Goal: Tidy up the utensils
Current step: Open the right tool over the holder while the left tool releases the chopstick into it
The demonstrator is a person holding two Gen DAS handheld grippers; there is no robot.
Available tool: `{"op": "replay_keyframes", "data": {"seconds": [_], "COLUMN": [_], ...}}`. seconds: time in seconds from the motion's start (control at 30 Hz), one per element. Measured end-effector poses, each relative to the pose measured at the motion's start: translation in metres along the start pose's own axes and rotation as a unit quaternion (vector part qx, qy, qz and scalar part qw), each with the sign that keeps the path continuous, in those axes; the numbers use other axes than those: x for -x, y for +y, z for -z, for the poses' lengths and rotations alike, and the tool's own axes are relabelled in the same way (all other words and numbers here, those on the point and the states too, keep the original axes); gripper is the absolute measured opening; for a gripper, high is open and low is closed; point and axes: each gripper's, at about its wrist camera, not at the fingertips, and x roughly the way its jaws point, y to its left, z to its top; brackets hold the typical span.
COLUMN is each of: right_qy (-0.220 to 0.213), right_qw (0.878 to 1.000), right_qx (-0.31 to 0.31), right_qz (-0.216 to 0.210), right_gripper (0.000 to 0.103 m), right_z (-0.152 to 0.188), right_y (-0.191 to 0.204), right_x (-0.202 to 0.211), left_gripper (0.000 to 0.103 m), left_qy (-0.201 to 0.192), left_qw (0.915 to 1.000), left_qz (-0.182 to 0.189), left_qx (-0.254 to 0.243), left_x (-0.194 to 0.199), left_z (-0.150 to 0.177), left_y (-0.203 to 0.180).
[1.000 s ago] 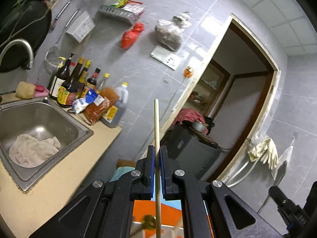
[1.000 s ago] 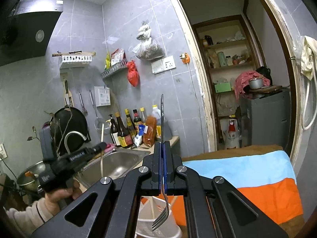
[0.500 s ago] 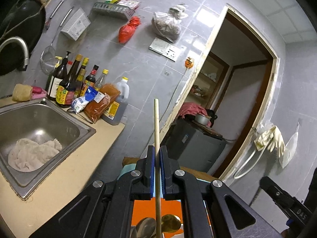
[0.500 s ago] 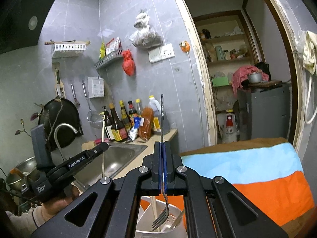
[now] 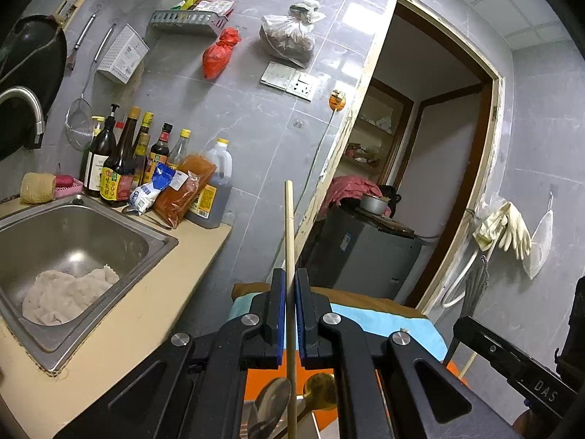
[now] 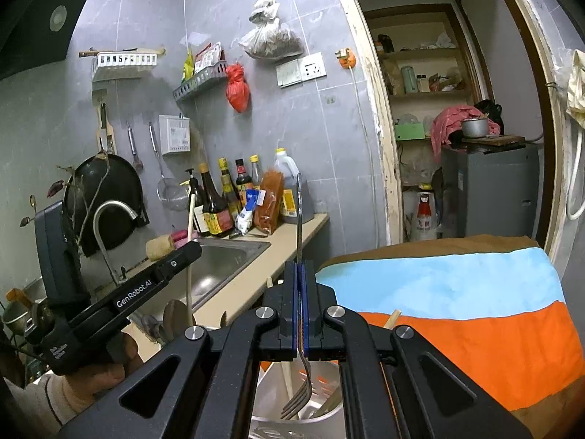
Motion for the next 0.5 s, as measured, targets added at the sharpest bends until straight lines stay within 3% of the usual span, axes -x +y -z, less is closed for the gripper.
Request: {"op": "replay_keyframes", "data": {"seconds": [0.5], "right_qy": [0.034], "right_qw": [0.999], "right_qx": [-0.002], "right_qz": [-0.001], "right_gripper": [0.002], "right_z": [0.011], "right_y": [-0.003], "right_x": [-0.005], "left_gripper": [0.005], "left_qy": [0.028], "left_qw": [0.9995], "left_qz": [-0.001], "left_qx": [-0.015], "left_x": [0.010], "left_z": [0.005], "left_y": [-0.004]}}
